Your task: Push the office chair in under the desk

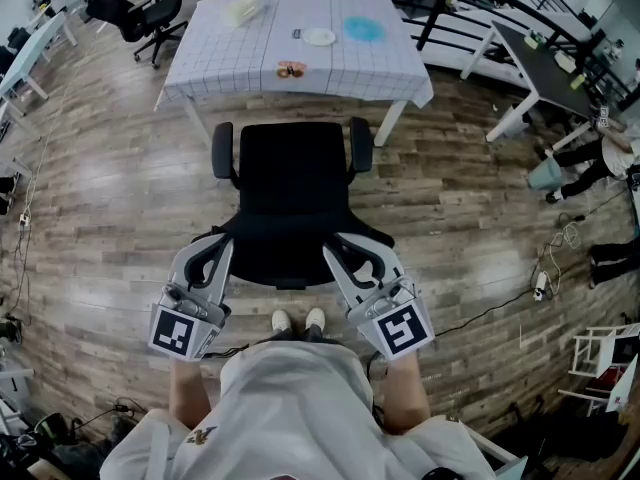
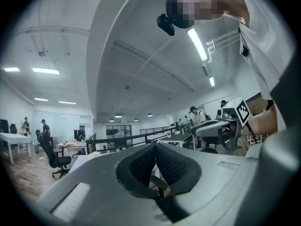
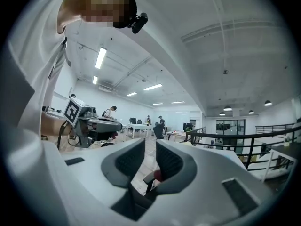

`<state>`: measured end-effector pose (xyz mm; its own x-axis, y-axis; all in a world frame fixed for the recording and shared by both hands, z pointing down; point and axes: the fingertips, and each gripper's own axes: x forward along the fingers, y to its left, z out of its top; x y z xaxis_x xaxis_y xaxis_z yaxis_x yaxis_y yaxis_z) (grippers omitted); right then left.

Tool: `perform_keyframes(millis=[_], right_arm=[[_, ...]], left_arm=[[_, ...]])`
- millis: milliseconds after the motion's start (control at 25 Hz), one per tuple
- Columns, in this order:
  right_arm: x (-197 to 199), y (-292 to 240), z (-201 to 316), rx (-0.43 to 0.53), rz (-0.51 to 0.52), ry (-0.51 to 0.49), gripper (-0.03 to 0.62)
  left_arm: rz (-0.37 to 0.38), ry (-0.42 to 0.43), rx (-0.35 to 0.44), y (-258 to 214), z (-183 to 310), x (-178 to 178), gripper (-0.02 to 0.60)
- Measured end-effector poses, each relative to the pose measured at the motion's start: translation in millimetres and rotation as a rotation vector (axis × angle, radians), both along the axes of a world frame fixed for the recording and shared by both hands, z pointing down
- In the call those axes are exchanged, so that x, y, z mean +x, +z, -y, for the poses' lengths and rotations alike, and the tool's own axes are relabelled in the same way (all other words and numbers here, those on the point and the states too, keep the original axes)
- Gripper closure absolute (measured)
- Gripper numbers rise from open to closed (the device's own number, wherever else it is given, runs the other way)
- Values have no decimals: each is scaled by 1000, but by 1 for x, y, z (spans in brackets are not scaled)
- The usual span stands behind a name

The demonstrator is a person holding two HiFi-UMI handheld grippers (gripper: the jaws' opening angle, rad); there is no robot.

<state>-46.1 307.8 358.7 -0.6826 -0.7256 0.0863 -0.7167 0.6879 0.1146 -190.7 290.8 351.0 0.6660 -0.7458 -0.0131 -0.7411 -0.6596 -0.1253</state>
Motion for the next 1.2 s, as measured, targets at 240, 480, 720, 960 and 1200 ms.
perform_keyframes(millis=[240, 480, 720, 960, 1200], right_arm=[[9, 2, -4, -12, -26, -27, 505], [11, 3, -13, -27, -58, -86, 454], [10, 8, -25, -29, -97, -156, 394], [3, 9, -28, 17, -139, -236, 329], [-2, 20, -32, 1, -186, -292, 276]], left_arm=[[31, 77, -2, 0, -7, 8, 513], [86, 192, -13, 1, -23, 15, 391], [198, 291, -14, 12, -38, 22, 309], [282, 346, -9, 22, -39, 32, 255], [321, 354, -42, 35, -39, 36, 224]])
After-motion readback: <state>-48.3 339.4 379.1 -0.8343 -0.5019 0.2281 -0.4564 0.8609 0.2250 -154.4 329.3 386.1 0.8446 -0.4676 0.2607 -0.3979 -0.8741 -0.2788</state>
